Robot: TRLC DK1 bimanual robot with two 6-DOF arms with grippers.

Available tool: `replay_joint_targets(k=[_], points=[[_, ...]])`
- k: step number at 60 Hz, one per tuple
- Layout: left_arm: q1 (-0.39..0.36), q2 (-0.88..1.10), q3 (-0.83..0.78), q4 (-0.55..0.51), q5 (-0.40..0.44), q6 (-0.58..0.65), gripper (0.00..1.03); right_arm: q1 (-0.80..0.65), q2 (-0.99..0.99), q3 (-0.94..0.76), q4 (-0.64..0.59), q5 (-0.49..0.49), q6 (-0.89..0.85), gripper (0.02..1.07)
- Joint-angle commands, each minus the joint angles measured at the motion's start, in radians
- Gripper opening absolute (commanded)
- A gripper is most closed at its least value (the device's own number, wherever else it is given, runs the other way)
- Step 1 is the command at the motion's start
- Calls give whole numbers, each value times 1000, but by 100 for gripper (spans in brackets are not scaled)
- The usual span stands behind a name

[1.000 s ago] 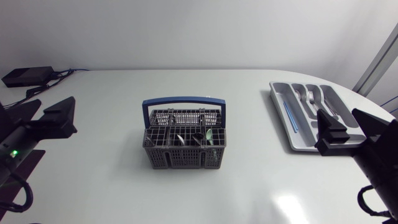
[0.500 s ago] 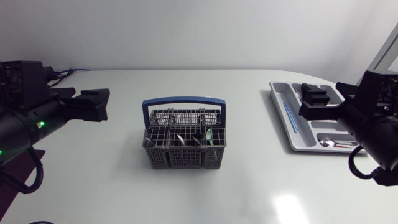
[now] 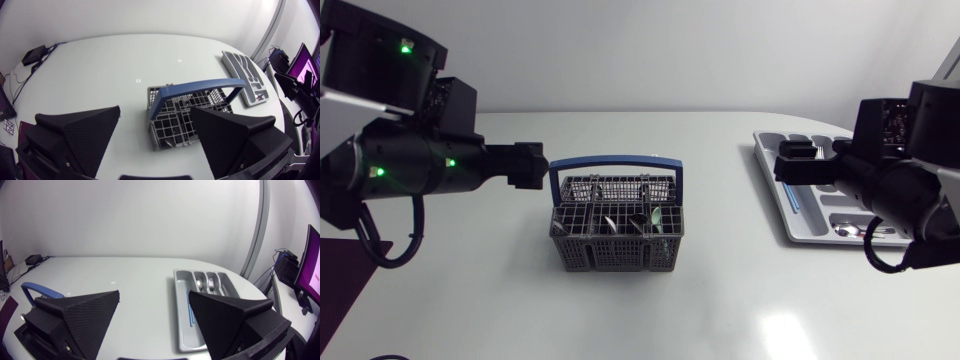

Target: Unload the cutlery basket into the drawer organizer.

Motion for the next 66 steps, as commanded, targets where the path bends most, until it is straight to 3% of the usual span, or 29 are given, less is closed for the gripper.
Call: replay_joint_targets(k=[1,9,16,32,37,45,66], points=[[9,51,86,-63,31,-37,98,15,47,67,-73,16,75,102],[14,106,156,-172,53,-41,98,41,91,138,-187,5,127,102],[18,131,193,-229,83,-41,91,68,157,230,-326,-19,164,102],[12,131,173,-249,168,-90,91,98,298,426,-644,-167,226,102],[12,126,170,-252,183,-106,91,102,309,445,-682,-194,253,102],[30,124,161,-261,289,-139,91,118,324,480,-754,-245,299,98],[6,134,114,-255,306,-159,91,151,387,549,-886,-389,485,88]])
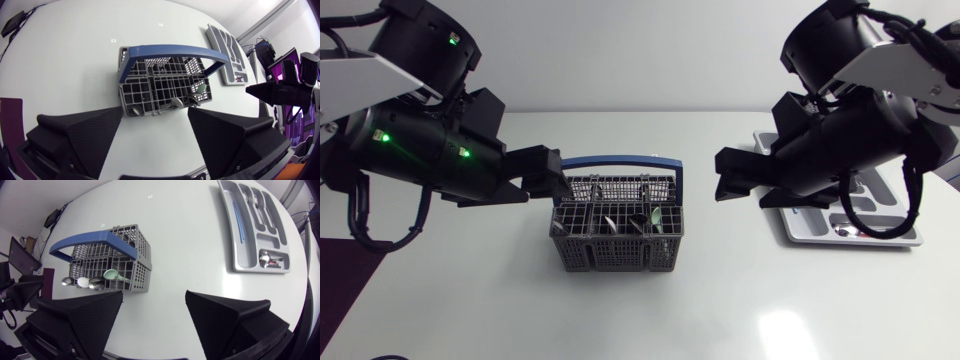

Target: Unload the cutlery basket into the drawer organizer.

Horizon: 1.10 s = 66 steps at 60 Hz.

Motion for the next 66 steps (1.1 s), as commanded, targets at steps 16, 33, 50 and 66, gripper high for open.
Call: replay_joint_targets(k=[16,33,50,66], points=[[-44,33,-35,-64,4,-204,91,75,103,92,-179,-9,166,88],[-46,51,-30,-107,19,-420,91,99,107,94,-204,-9,263,89],[-50,80,-36,-58,1,-570,92,101,132,97,-190,6,269,89],[-58,125,-67,14,-32,-596,91,122,135,75,-110,15,214,89]])
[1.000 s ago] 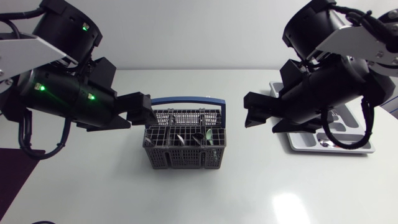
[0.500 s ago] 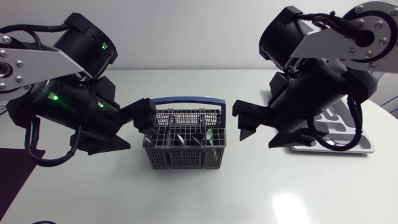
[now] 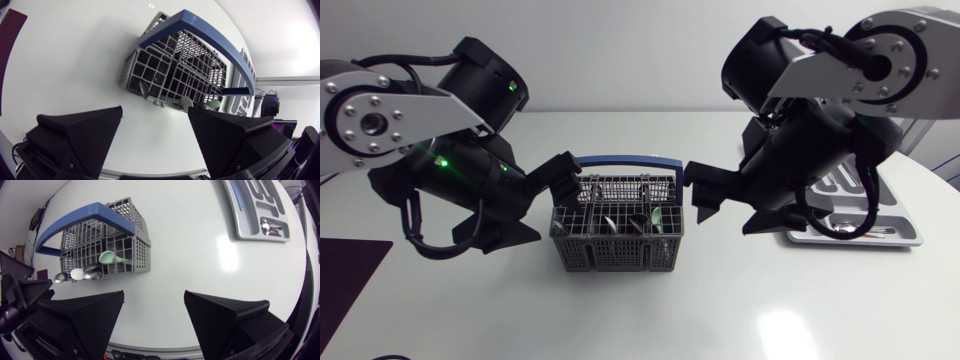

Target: Unload the cutlery basket into the drawer organizer.

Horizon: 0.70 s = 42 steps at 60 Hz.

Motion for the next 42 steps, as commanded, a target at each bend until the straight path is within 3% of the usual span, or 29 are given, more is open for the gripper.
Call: replay_joint_targets(k=[1,13,18,26,34,39,42], points=[[-7,22,-37,22,-6,-32,90,16,1,-10,22,3,-9,89],[-12,31,-54,67,-72,-37,71,42,10,-41,59,2,-9,89],[-13,36,-69,94,-88,-38,63,51,21,-56,73,0,-6,95],[-13,55,-78,107,-88,-40,48,51,33,-74,91,2,-7,95],[-9,65,-77,119,-88,-40,45,51,38,-88,105,2,-9,95],[-6,71,-77,134,-88,-40,29,51,38,-94,108,2,-9,95],[-4,74,-77,142,-88,-40,24,51,38,-99,113,2,-7,95]])
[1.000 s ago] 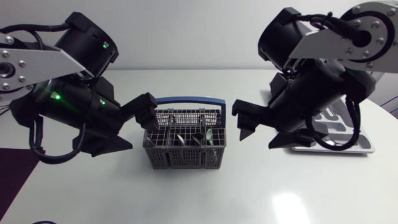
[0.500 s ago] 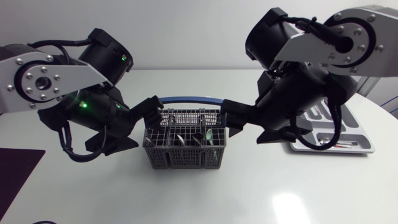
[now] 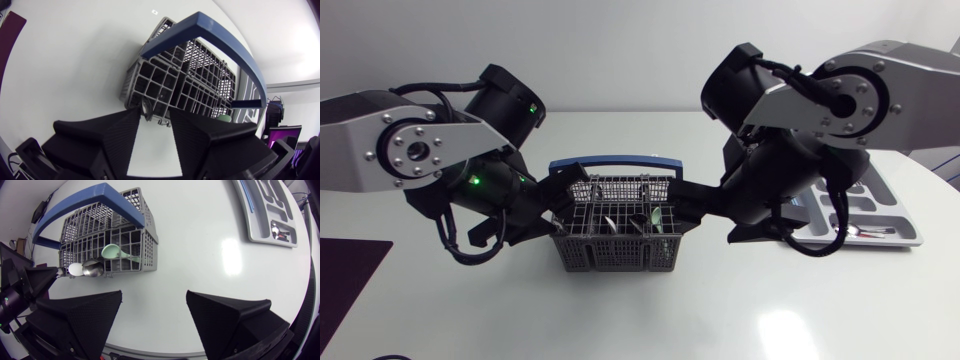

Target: Unload the cutlery basket into the drawer organizer.

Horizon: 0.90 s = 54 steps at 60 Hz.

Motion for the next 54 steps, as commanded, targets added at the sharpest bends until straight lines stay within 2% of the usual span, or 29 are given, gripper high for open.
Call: replay_joint_targets(k=[1,12,22,54], points=[[2,20,-18,15,-8,-33,24,6,19,-30,12,2,-7,95],[5,30,-22,16,-8,-34,23,5,19,-41,16,2,-8,95],[8,31,-27,21,-8,-33,4,3,19,-45,18,2,-8,95],[25,-46,-39,21,-8,-42,4,-1,10,-65,18,2,-10,95]])
